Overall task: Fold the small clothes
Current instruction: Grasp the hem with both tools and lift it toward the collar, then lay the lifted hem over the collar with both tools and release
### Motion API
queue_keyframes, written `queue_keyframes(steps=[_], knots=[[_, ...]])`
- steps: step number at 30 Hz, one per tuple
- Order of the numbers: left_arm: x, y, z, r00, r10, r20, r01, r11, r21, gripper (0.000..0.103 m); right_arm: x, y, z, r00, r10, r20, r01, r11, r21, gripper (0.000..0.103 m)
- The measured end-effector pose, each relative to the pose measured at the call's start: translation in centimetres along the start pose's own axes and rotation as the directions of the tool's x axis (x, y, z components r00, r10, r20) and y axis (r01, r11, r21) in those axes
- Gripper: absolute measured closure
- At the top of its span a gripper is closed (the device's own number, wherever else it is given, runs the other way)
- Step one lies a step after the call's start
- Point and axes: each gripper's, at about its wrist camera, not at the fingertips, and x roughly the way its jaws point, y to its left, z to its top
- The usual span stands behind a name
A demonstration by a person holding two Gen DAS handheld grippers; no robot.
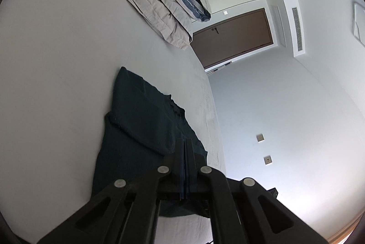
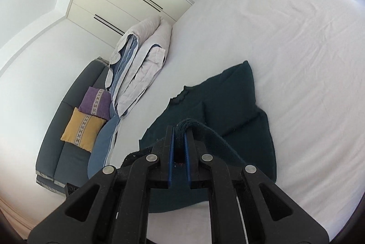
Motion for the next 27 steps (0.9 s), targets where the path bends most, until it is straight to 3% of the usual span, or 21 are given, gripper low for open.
queue_keyframes(steps=[2,4,8,9,10,12,13,16,19,21,23,25,27], knots=[[1.2,-0.1,1.4,1.000,0.013,0.007,-0.014,1.000,0.014,0.102,1.9,0.3,1.6,1.000,-0.012,0.005,0.012,1.000,-0.006,0.096],[2.2,-0.2,2.6,0.997,0.069,0.034,-0.071,0.996,0.054,0.102,4.2,0.5,3.0,1.000,-0.027,0.003,0.028,0.999,-0.020,0.096],[2.3,0.2,2.5,0.992,0.116,0.056,-0.122,0.984,0.127,0.102,8.0,1.0,3.5,0.999,-0.047,-0.019,0.047,0.998,-0.045,0.096],[2.4,0.6,2.1,0.989,0.139,0.047,-0.145,0.978,0.153,0.091,8.7,1.3,3.3,0.999,-0.044,-0.032,0.042,0.997,-0.062,0.096],[2.7,1.2,1.6,0.984,0.174,0.034,-0.177,0.968,0.181,0.066,9.3,1.4,2.9,0.998,-0.054,-0.041,0.050,0.995,-0.084,0.096],[3.5,2.8,0.9,0.968,0.249,0.015,-0.247,0.947,0.206,0.035,10.2,1.6,2.2,0.995,-0.081,-0.055,0.074,0.990,-0.121,0.096],[3.9,3.7,0.5,0.966,0.260,-0.003,-0.254,0.945,0.205,0.034,10.5,1.4,1.8,0.994,-0.084,-0.062,0.076,0.990,-0.121,0.096],[6.1,5.4,0.0,0.949,0.306,-0.070,-0.284,0.931,0.229,0.034,10.7,0.8,1.0,0.994,-0.085,-0.067,0.078,0.991,-0.106,0.096],[8.9,6.0,-1.0,0.901,0.425,-0.089,-0.375,0.865,0.333,0.042,10.7,0.4,0.5,0.994,-0.088,-0.068,0.082,0.992,-0.093,0.096],[10.1,6.4,-1.5,0.881,0.463,-0.095,-0.403,0.842,0.358,0.047,10.7,0.5,0.4,0.994,-0.088,-0.066,0.081,0.992,-0.096,0.096],[10.6,6.5,-1.8,0.869,0.489,-0.076,-0.428,0.820,0.380,0.060,10.3,0.5,0.0,0.994,-0.089,-0.065,0.082,0.991,-0.109,0.096],[11.0,6.5,-2.0,0.857,0.512,-0.062,-0.451,0.802,0.391,0.080,10.1,0.4,-0.2,0.993,-0.095,-0.068,0.087,0.990,-0.114,0.096],[10.9,6.4,-1.9,0.857,0.513,-0.049,-0.455,0.797,0.398,0.087,10.2,0.1,-0.5,0.993,-0.100,-0.069,0.092,0.990,-0.108,0.096]])
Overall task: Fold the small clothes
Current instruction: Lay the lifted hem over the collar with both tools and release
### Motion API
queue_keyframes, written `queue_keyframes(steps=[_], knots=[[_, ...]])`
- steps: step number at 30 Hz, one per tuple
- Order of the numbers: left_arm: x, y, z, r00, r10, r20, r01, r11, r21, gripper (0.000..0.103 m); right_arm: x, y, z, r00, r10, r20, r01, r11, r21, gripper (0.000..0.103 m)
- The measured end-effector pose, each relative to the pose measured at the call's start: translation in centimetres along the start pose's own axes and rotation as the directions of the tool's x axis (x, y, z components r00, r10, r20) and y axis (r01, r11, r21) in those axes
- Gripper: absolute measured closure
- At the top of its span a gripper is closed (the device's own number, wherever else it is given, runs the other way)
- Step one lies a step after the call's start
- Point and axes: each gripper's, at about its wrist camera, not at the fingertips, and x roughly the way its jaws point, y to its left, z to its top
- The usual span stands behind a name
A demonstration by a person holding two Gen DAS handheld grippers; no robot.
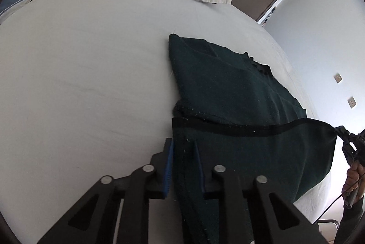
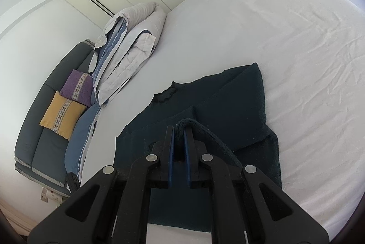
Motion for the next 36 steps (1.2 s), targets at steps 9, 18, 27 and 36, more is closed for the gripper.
queue_keyframes(steps=[9,18,27,36], knots=[[-4.1,-1.9,-1.0,0.987,0.081,0.141,-0.094,0.992,0.087,0.096,-0.3,-0.7,-0.7,1.000,-0.004,0.012,0.004,1.000,0.013,0.096],[-7.2,-3.3,2.4,0.961,0.049,0.273,-0.077,0.993,0.090,0.096,-1.5,-0.7,1.0,0.996,-0.036,0.086,0.035,0.999,0.013,0.096],[-3.8,-4.4,10.2,0.952,0.044,0.302,-0.067,0.996,0.065,0.096,2.0,-0.8,6.1,0.986,-0.102,0.131,0.101,0.995,0.014,0.096],[4.1,-3.5,15.6,0.976,0.085,0.198,-0.088,0.996,0.008,0.096,10.8,-4.2,10.6,0.973,-0.216,0.082,0.211,0.976,0.059,0.096]])
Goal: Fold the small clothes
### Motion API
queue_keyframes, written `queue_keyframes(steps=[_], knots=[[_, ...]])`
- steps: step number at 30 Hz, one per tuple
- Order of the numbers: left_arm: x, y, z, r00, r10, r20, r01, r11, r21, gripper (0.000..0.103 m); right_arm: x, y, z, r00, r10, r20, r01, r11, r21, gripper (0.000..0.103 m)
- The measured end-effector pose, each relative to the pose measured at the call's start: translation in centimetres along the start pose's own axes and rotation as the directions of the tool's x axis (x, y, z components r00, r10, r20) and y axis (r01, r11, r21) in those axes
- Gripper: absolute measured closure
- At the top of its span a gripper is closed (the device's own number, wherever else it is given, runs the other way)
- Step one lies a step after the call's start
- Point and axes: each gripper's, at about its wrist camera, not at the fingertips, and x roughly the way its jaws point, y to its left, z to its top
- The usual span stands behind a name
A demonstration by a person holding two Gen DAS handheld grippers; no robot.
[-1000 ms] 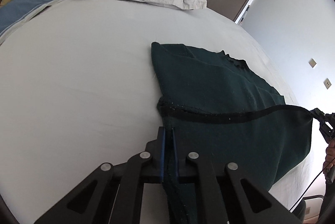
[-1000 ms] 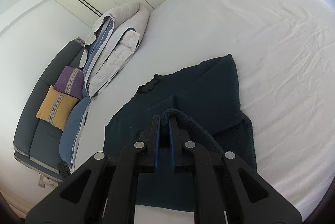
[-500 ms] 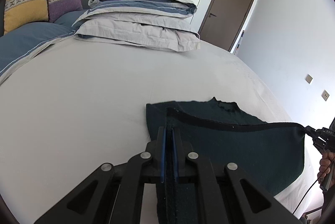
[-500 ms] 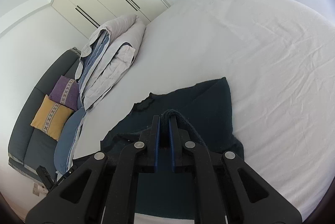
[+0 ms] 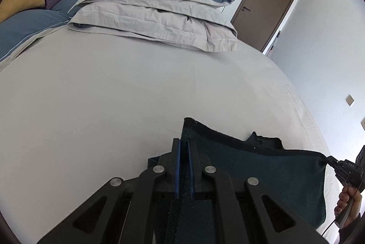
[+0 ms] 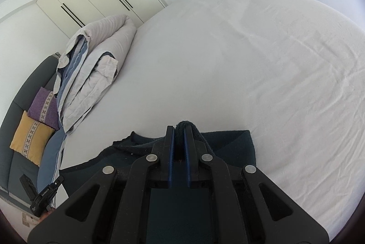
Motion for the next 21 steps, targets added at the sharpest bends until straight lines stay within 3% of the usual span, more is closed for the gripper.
queue_keyframes(steps=[8,9,11,13,17,21], knots=[[7.0,1.0,-1.3,0.991,0.071,-0.112,-0.074,0.997,-0.019,0.094,7.5,-4.1,0.2,0.994,-0.074,-0.078,0.078,0.995,0.054,0.092],[6.9,1.2,-1.5,0.993,0.062,-0.103,-0.065,0.997,-0.029,0.090,7.8,-4.7,0.1,0.995,-0.068,-0.078,0.073,0.995,0.068,0.088],[6.1,1.3,-1.5,0.995,0.044,-0.085,-0.047,0.998,-0.039,0.073,7.4,-5.9,0.0,0.997,-0.046,-0.057,0.052,0.993,0.107,0.070],[4.7,1.4,-1.6,0.997,0.050,-0.052,-0.052,0.998,-0.039,0.048,6.3,-6.3,-0.1,0.998,-0.050,-0.026,0.052,0.992,0.112,0.056],[1.6,0.8,-2.3,0.999,0.050,-0.009,-0.050,0.999,0.001,0.043,3.5,-5.5,-0.6,0.996,-0.090,-0.014,0.091,0.995,0.045,0.055],[-0.7,-0.9,-4.6,0.998,0.068,-0.014,-0.066,0.993,0.101,0.043,1.5,-3.3,-3.1,0.992,-0.115,-0.060,0.110,0.991,-0.081,0.055]])
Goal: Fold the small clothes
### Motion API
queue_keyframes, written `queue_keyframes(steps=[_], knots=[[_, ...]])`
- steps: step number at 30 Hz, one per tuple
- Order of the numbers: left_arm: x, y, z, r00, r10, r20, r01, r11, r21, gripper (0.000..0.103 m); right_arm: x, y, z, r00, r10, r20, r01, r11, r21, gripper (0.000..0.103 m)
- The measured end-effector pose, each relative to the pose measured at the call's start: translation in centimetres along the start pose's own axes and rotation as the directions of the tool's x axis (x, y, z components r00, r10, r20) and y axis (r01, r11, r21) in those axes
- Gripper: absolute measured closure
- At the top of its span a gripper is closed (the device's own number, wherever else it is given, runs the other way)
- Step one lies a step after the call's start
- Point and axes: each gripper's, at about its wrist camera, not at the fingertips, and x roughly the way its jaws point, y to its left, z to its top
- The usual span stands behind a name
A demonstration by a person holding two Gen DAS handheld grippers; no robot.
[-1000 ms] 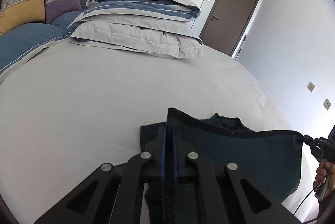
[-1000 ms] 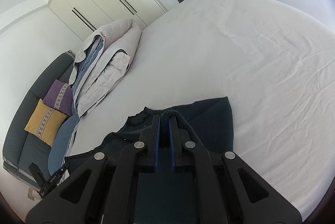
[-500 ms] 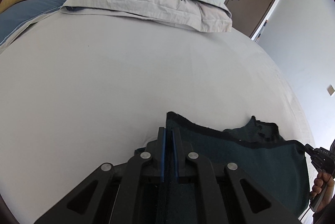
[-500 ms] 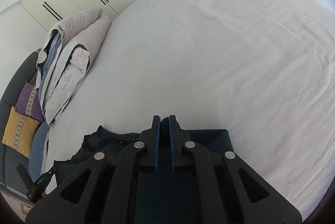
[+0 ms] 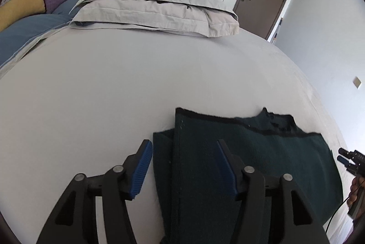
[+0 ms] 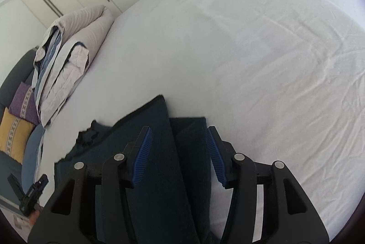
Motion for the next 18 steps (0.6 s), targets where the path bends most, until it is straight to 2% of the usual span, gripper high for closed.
queue_keyframes(steps=[4,7,10,12,15,18], knots=[[-1.9,-1.1,-3.2,0.999,0.029,-0.020,-0.027,0.997,0.069,0.039,-2.1,2.0,-3.9,0.999,-0.032,-0.022,0.029,0.991,-0.128,0.055],[-2.2,-0.8,-5.6,0.998,0.029,-0.063,-0.025,0.998,0.063,0.039,-4.2,2.2,-7.7,0.996,-0.084,-0.024,0.078,0.978,-0.192,0.055],[-2.2,0.1,-7.4,0.995,0.021,-0.102,-0.018,0.999,0.034,0.040,-4.6,1.7,-10.1,0.992,-0.115,-0.048,0.102,0.971,-0.217,0.057],[-2.6,0.8,-8.0,0.995,0.004,-0.102,-0.004,1.000,0.007,0.044,-5.3,1.2,-11.3,0.991,-0.130,-0.045,0.117,0.967,-0.228,0.070],[-3.5,1.0,-8.5,0.996,0.010,-0.089,-0.009,1.000,0.011,0.046,-6.6,1.1,-12.2,0.990,-0.137,-0.022,0.129,0.965,-0.227,0.074],[-3.8,1.0,-8.8,0.996,0.004,-0.088,-0.003,1.000,0.011,0.053,-7.8,1.0,-13.0,0.989,-0.151,-0.004,0.145,0.960,-0.240,0.077]])
